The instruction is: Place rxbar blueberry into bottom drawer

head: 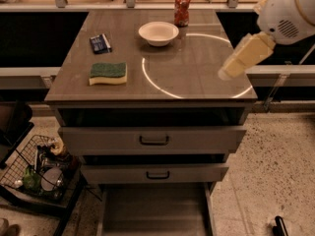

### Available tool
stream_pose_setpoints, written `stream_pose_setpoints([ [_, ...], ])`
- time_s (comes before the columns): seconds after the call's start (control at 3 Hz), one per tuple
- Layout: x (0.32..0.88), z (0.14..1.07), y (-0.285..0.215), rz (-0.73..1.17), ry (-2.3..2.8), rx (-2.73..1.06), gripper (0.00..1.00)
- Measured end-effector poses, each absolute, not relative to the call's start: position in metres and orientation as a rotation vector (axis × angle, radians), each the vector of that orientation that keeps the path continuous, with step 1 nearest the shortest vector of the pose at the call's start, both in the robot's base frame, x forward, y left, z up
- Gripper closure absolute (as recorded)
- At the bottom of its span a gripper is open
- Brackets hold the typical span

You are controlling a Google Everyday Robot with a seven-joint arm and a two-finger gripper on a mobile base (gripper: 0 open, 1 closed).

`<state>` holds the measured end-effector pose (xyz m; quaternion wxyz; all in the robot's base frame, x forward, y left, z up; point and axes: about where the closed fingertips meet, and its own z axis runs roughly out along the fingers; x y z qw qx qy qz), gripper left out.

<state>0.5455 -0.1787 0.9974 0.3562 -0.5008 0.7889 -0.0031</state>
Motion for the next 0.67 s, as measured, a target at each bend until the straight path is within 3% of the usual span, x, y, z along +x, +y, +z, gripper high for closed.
stream_pose_setpoints([
  [0.33, 0.615, 1.009, -0.129, 0.145, 1.876, -1.099, 0.00],
  [0.67, 0.667, 1.049, -0.097, 0.132, 1.732, -0.990, 0.00],
])
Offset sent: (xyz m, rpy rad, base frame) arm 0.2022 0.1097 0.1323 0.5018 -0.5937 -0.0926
